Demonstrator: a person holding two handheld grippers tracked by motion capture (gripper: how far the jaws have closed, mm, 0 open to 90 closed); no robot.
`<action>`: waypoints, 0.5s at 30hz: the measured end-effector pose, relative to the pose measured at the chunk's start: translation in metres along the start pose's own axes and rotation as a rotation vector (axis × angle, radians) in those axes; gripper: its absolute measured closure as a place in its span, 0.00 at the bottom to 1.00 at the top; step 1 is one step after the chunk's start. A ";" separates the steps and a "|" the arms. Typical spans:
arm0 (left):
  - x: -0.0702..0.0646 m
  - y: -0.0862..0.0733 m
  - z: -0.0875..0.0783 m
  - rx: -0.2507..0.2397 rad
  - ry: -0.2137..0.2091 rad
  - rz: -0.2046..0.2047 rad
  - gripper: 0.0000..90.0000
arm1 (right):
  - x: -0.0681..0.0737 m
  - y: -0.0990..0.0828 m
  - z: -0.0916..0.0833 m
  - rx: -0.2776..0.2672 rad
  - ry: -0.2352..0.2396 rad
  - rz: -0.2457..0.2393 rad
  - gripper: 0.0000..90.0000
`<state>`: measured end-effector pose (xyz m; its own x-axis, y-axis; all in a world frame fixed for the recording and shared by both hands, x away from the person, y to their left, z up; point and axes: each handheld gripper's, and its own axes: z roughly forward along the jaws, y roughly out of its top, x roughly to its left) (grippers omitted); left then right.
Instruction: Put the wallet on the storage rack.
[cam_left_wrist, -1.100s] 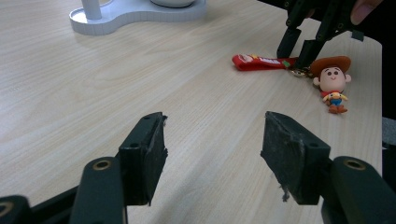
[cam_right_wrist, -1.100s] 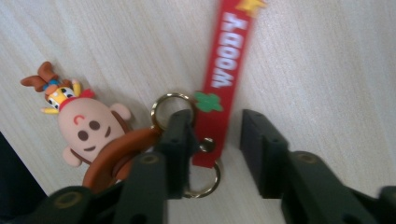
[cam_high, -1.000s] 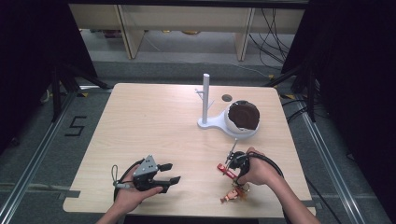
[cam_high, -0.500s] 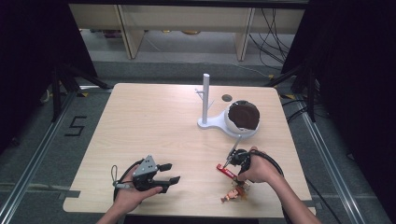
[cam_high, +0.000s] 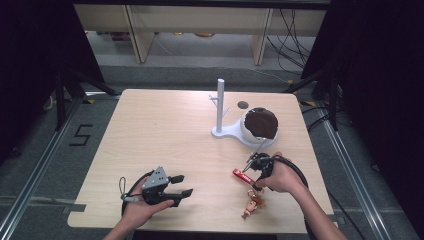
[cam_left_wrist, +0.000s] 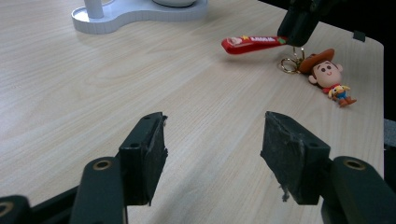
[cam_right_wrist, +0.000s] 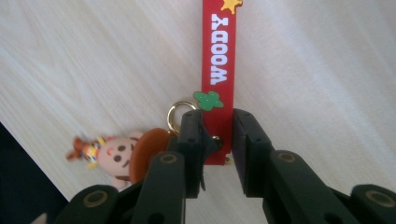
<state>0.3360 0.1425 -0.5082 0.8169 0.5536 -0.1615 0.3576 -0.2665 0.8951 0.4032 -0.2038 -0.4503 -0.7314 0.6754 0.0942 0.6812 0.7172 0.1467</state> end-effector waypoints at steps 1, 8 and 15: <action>0.000 0.000 0.000 0.000 0.000 0.000 0.43 | 0.001 0.000 -0.001 -0.024 0.009 0.040 0.84; 0.000 0.003 -0.001 0.000 0.002 0.006 0.43 | -0.004 -0.003 -0.016 -0.134 0.002 0.067 0.84; -0.003 0.011 0.000 -0.039 -0.015 -0.010 0.43 | -0.003 -0.005 -0.036 -0.307 -0.012 0.103 0.84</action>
<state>0.3381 0.1380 -0.4975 0.8203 0.5439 -0.1767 0.3481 -0.2297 0.9089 0.4004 -0.2157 -0.4156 -0.6573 0.7451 0.1127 0.7092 0.5610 0.4269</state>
